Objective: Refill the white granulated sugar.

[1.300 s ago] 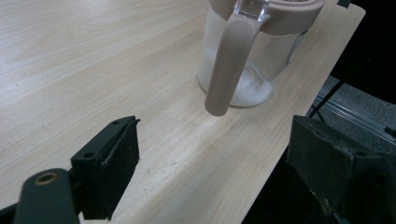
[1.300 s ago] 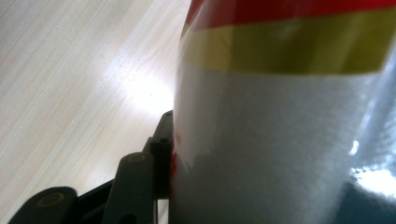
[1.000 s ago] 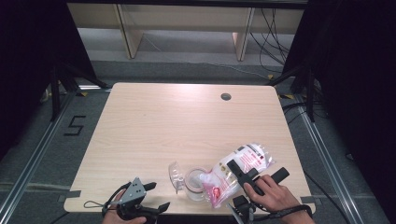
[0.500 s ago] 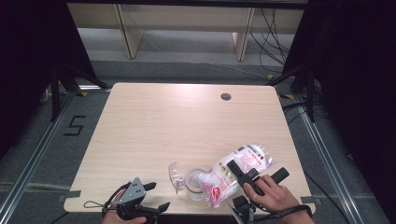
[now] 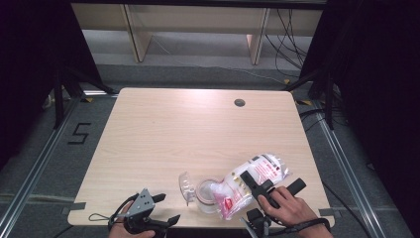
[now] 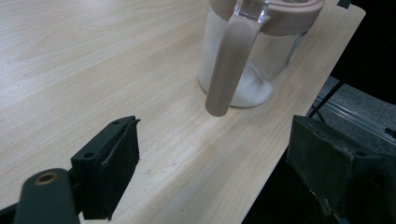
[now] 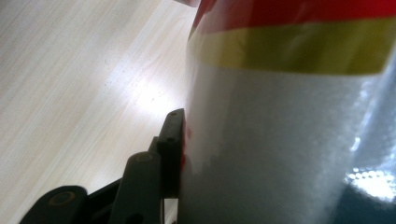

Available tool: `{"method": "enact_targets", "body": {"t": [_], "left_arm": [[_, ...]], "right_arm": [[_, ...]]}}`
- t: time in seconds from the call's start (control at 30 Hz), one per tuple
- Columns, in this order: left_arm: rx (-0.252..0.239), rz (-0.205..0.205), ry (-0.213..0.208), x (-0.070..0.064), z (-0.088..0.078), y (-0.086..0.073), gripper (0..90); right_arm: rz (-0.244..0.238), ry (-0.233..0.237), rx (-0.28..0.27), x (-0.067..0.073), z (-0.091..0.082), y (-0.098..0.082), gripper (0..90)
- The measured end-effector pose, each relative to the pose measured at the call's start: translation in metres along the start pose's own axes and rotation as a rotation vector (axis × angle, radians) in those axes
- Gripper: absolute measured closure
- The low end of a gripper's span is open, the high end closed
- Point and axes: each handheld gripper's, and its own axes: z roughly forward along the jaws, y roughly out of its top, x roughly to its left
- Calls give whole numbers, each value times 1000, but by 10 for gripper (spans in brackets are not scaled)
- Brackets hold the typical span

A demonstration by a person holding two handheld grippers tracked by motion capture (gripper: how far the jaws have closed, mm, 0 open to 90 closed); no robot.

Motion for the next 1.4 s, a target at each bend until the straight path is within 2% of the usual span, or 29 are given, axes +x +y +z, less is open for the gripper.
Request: {"method": "enact_targets", "body": {"t": [0.43,0.47,0.5,0.63,0.97,1.0,1.13,1.27,1.4], "left_arm": [[0,-2,-1,0,0,0,165],[0,-2,-1,0,0,0,165],[0,-2,-1,0,0,0,165],[1,-1,-1,0,0,0,165],[0,-1,-1,0,0,0,165],[0,-21,1,-1,0,0,165],[0,-21,2,-1,0,0,165],[0,2,0,0,-1,0,165],[2,3,-2,1,-1,0,165]], "right_arm": [[13,-3,-9,2,1,1,614],[-31,-10,-15,-1,1,0,614],[-14,-8,-15,0,1,1,615],[5,-7,-11,1,0,2,617],[3,-2,-7,2,0,1,620],[3,-2,-8,2,0,1,621],[-1,-4,-10,2,0,2,622],[-4,1,-13,2,0,3,624],[-5,5,-12,2,0,3,625]]}}
